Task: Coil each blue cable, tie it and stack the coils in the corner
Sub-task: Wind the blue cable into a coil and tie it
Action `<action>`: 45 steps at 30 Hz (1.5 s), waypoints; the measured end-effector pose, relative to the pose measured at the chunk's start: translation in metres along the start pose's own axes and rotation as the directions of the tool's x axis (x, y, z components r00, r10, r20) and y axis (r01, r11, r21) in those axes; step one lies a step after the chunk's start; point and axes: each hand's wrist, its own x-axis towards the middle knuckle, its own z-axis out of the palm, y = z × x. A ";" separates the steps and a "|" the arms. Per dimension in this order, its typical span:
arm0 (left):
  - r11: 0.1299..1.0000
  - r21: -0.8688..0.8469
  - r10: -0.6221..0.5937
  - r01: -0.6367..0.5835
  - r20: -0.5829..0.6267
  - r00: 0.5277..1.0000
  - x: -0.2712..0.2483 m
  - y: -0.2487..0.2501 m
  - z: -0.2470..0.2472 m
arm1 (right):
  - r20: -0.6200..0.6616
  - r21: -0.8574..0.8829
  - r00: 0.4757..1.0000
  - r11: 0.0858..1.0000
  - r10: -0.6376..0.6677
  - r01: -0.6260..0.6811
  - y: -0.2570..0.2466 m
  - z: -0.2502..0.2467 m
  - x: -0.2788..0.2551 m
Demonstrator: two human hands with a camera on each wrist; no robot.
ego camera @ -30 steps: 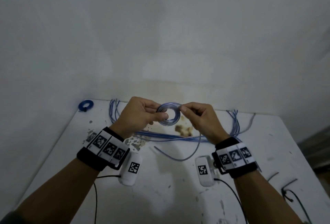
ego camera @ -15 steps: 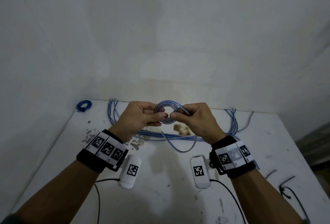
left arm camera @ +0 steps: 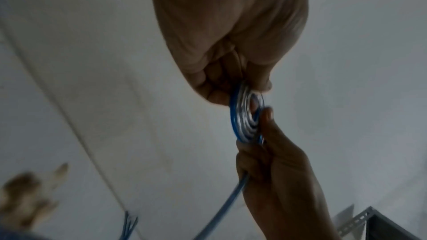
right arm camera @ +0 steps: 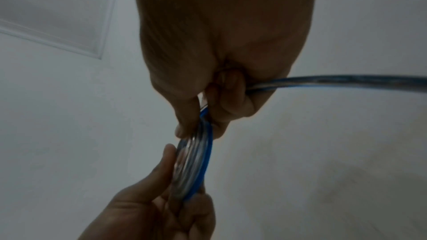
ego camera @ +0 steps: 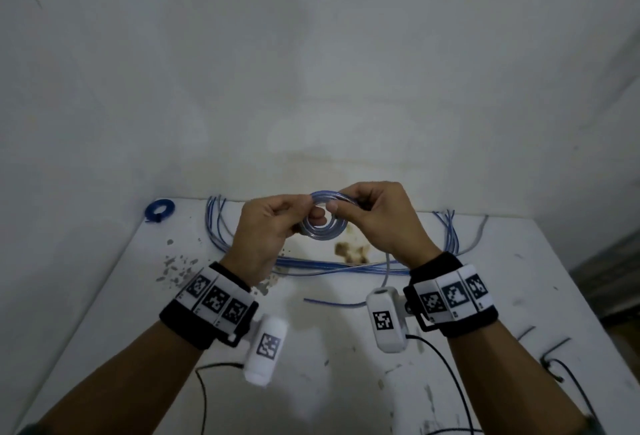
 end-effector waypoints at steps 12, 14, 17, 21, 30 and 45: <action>0.922 0.341 0.134 -0.180 0.154 0.979 0.011 0.019 -0.013 | 0.000 -0.095 0.996 0.991 -0.092 0.092 -0.008 0.001 0.007; 0.951 0.259 0.159 -0.168 0.057 0.986 0.008 0.014 -0.007 | -0.091 0.006 0.991 0.995 -0.100 0.101 -0.007 0.008 0.004; 0.976 0.171 0.139 -0.132 -0.027 0.990 0.004 0.007 0.003 | -0.181 0.075 0.979 0.992 -0.090 0.105 -0.002 0.018 -0.004; 0.978 0.163 0.143 -0.129 -0.076 0.987 0.004 0.007 0.007 | -0.232 0.108 0.969 0.988 -0.083 0.111 0.000 0.027 -0.010; 0.980 0.148 0.145 -0.135 -0.056 0.988 0.003 0.005 0.001 | -0.148 0.173 0.986 0.980 -0.074 0.099 0.000 0.019 -0.014; 0.937 0.306 0.116 -0.171 0.192 0.975 0.012 0.022 -0.014 | 0.071 0.164 0.997 0.986 -0.005 -0.007 -0.007 0.002 -0.005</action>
